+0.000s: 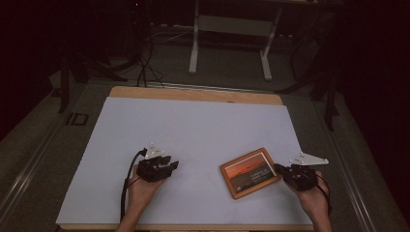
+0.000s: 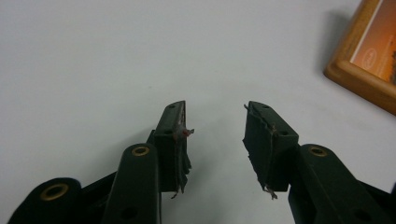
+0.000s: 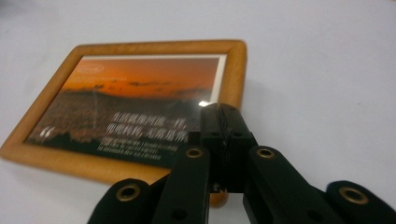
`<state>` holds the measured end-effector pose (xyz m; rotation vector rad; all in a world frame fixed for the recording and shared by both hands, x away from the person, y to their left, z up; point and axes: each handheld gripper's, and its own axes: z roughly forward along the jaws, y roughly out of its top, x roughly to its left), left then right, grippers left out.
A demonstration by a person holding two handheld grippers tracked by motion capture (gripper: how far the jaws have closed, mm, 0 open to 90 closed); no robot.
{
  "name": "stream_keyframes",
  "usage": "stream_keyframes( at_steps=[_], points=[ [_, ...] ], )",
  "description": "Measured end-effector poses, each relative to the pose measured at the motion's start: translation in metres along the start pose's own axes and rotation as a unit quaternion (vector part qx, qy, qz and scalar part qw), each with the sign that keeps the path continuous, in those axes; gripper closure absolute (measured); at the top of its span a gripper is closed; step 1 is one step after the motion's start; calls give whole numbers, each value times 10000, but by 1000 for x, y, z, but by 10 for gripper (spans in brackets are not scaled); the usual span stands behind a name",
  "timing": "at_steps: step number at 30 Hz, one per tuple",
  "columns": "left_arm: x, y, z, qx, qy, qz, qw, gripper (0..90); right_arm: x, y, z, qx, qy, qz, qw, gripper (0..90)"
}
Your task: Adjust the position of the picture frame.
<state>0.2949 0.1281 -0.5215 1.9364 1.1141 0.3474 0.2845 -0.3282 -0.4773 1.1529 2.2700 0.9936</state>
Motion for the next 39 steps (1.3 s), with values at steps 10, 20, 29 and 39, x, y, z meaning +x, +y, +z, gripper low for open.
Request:
stream_keyframes(
  at_steps=[10,20,29,39],
  points=[
    [-21,10,13,87,-393,252,9989,577,10,-9,0,120,142,-137,9997,899],
    [-50,37,27,-19,-863,502,9950,556,5,-18,-4,132,322,24,9994,899],
    [-74,71,53,193,-1432,700,9870,499,0,-25,-4,147,471,147,9987,899],
    [-91,88,96,781,-1974,881,9732,473,-5,-33,-3,242,542,239,9979,900]
  ],
)
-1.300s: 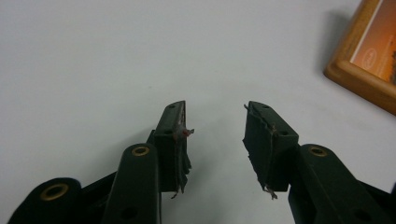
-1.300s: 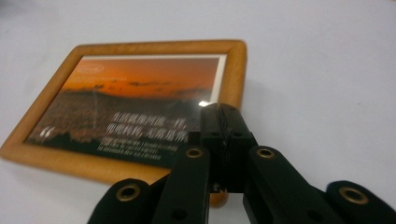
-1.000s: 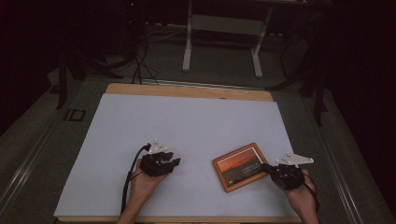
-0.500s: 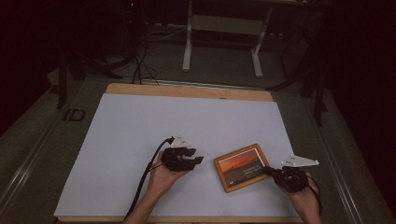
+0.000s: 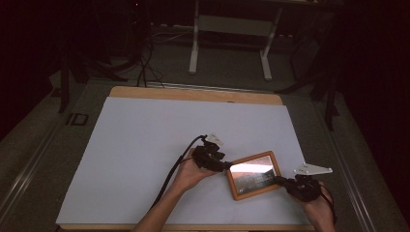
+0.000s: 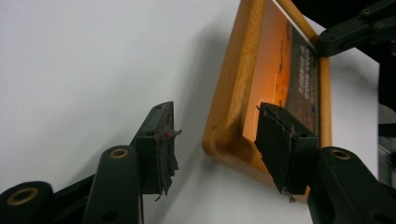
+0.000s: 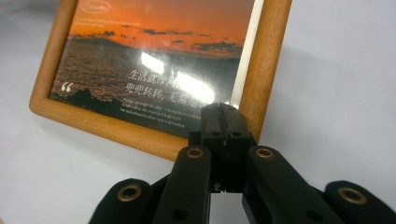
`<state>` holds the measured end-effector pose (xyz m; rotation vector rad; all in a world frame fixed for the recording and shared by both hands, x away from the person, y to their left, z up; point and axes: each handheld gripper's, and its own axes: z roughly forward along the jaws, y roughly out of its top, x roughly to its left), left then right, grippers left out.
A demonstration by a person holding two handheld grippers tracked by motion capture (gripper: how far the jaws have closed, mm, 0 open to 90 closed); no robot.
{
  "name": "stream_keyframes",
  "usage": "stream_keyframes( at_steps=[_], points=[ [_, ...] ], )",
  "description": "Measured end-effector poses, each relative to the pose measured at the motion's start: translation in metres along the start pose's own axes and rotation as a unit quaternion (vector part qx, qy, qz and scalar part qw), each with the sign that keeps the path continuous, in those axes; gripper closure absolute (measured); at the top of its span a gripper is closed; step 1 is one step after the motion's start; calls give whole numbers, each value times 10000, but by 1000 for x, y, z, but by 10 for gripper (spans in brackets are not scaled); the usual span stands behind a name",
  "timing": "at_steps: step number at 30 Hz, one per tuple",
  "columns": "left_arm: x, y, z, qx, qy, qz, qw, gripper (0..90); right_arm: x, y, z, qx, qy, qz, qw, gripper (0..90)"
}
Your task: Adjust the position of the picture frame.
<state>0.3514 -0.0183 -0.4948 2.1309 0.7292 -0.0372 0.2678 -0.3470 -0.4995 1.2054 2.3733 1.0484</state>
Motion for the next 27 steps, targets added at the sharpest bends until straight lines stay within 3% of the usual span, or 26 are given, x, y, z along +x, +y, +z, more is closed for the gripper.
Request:
stream_keyframes(
  at_steps=[6,10,14,20,23,27],
  points=[
    [-4,8,13,192,-385,21,9991,469,0,-4,2,152,-29,14,9999,900],
    [-11,15,22,499,-544,236,9970,479,-1,-4,3,185,-35,-15,9998,900],
    [-14,20,28,671,-676,299,9950,487,-1,-5,3,228,-32,-31,9997,900],
    [-14,22,26,676,-785,348,9940,530,-2,-6,4,253,-9,-49,9997,900],
    [-8,21,22,576,-1071,229,9923,575,-2,-5,4,258,-39,-55,9996,899],
    [-11,21,17,501,-1189,333,9911,620,-2,-4,3,229,-72,-60,9997,898]
  ],
)
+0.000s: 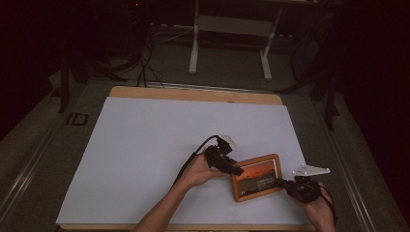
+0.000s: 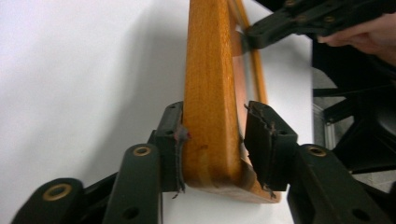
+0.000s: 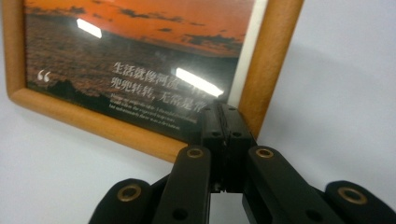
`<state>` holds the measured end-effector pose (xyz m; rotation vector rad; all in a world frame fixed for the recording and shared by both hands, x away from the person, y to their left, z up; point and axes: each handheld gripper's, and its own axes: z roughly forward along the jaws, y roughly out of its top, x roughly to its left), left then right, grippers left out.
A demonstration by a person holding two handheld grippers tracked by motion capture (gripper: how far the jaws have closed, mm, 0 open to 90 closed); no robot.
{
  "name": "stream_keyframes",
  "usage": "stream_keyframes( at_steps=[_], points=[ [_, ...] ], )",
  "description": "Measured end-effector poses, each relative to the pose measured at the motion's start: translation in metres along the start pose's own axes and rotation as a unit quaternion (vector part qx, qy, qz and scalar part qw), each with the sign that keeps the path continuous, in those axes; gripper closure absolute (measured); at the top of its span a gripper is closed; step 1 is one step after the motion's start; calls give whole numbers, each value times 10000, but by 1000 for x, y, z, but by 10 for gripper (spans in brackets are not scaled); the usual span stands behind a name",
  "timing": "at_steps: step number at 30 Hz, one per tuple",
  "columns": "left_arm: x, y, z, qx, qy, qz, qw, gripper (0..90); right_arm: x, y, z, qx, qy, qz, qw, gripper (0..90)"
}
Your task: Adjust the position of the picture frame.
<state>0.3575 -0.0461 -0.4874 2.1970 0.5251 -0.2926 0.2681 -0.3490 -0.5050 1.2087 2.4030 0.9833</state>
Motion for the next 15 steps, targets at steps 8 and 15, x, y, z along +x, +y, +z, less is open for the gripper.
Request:
stream_keyframes(
  at_steps=[8,15],
  points=[
    [-13,1,-7,121,164,340,9992,626,-1,3,-7,-291,19,82,9995,732],
    [-22,-4,-17,231,324,622,9973,626,-3,3,-11,-306,70,39,9995,513]
  ],
)
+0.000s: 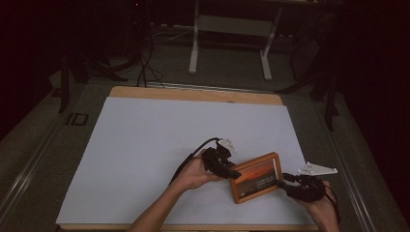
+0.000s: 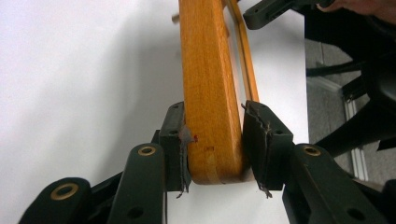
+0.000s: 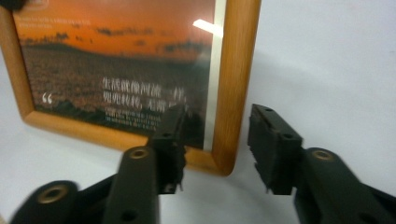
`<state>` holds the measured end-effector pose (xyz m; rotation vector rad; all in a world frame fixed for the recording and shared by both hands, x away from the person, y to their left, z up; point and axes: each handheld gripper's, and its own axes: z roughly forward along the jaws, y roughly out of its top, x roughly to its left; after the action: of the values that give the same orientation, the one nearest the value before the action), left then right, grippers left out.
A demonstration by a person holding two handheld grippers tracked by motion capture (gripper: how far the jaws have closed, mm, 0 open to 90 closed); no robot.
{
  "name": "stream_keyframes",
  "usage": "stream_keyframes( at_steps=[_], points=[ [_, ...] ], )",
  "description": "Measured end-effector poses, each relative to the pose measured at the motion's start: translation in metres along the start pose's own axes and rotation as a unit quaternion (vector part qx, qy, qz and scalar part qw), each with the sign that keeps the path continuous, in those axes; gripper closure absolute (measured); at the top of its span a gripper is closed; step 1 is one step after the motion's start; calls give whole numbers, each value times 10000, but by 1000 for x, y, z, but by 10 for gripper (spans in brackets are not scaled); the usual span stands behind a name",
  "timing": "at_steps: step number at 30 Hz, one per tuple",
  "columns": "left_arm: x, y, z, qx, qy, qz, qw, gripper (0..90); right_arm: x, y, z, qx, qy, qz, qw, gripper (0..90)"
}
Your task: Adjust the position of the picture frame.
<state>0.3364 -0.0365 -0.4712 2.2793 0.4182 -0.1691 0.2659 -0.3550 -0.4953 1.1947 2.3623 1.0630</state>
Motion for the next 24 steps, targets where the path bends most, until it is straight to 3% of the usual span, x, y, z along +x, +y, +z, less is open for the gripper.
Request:
stream_keyframes(
  at_steps=[6,10,18,24],
  points=[
    [-2,-13,-10,-52,43,-16,10000,626,6,4,8,-23,327,32,9995,376],
    [0,-23,-14,-122,34,-85,9999,626,6,7,11,-145,599,235,9978,332],
    [-1,-41,-21,-274,101,-90,9995,621,15,15,19,-440,861,423,9944,289],
    [-4,-48,-24,-297,170,-55,9994,622,24,17,32,-563,1281,600,9883,335]
  ],
)
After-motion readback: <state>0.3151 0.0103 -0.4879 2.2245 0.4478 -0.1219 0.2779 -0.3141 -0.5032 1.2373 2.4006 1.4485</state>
